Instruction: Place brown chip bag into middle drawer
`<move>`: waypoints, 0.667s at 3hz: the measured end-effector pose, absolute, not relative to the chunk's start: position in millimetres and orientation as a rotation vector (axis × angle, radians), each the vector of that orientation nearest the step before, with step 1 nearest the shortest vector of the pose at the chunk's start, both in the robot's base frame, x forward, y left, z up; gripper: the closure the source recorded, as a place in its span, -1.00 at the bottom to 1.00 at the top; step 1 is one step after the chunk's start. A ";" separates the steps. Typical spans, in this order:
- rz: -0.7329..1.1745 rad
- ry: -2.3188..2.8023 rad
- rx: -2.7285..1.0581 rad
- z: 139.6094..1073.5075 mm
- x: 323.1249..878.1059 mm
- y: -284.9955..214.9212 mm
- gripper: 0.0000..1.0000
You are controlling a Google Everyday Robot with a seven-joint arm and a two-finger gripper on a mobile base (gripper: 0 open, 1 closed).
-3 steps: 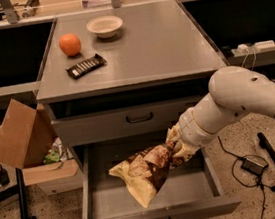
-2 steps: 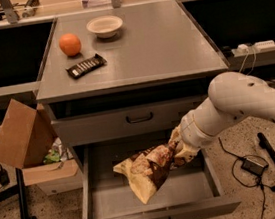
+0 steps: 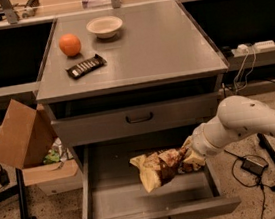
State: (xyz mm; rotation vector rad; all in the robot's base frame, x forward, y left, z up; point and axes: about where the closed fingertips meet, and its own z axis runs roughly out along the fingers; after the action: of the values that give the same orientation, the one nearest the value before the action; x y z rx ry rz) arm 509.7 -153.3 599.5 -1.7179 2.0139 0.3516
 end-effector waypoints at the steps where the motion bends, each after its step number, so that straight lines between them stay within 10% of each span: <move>1: 0.401 2.092 -1.587 556.4 520.2 -171.5 1.00; 2: 0.442 2.145 -1.494 522.9 530.0 -183.8 1.00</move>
Offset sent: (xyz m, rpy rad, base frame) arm 0.0347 -0.0497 -0.1181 0.1309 0.1120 -0.2601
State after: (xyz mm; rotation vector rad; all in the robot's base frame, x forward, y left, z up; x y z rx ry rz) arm 530.0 -183.8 522.9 -1.4939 2.1450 0.4423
